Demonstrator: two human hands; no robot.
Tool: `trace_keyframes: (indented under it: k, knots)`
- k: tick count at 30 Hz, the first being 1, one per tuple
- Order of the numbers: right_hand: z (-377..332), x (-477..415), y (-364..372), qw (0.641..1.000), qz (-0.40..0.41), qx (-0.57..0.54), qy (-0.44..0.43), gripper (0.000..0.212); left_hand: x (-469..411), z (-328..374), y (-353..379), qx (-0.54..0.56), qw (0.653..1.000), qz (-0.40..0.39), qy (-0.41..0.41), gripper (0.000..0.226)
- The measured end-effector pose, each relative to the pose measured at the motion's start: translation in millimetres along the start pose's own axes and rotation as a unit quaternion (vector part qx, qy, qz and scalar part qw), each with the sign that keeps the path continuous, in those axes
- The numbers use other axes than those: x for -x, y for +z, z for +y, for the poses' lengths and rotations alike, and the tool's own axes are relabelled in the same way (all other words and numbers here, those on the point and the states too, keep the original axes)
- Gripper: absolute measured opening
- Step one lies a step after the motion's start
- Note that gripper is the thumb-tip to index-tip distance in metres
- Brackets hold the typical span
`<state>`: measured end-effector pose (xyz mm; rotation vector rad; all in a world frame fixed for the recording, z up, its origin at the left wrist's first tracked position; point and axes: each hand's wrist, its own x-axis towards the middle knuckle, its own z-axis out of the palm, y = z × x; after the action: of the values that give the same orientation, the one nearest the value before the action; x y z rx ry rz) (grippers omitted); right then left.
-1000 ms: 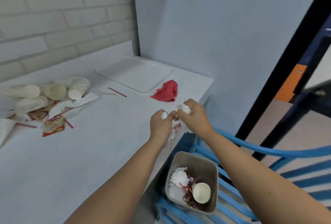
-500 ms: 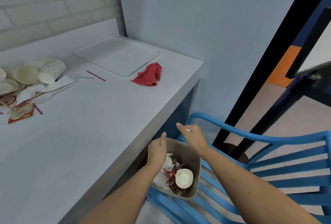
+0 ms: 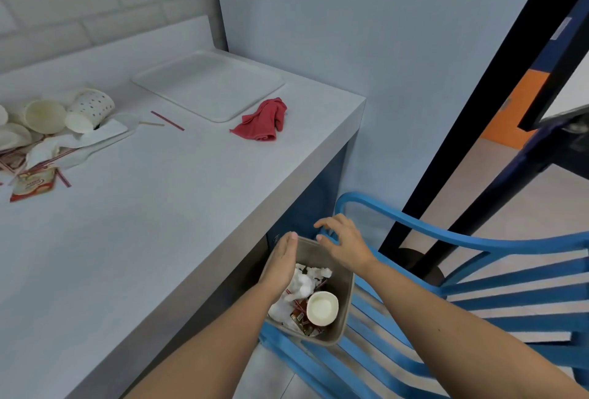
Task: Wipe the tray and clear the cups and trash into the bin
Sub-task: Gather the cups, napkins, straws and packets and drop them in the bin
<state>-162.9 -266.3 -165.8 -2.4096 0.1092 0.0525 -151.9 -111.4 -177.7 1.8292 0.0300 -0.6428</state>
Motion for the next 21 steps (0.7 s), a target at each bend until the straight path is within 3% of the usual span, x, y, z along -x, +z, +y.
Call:
trace_keyframes:
  k: [5,9,15,21]
  knots:
    - [-17.3,-6.6,-9.8,0.999,0.026,-0.010,-0.037,0.018,10.2,23.2,-2.4,0.017,0.998,0.032,0.055,0.049]
    - [-50.5,-13.2,-19.7,0.992,0.065,-0.050,-0.093,0.014,26.5,48.9,-10.8,0.060,0.983,0.095,0.145,0.025]
    - [-127.6,-19.5,-23.9,0.972,0.122,-0.126,-0.156,0.011,53.5,78.4,-47.4,0.082,0.953,0.171,0.236,0.027]
    - [-219.6,-27.6,-1.5,0.949,0.112,-0.169,-0.241,0.013,88.2,91.9,-122.8,0.078,0.919,0.265,0.280,0.028]
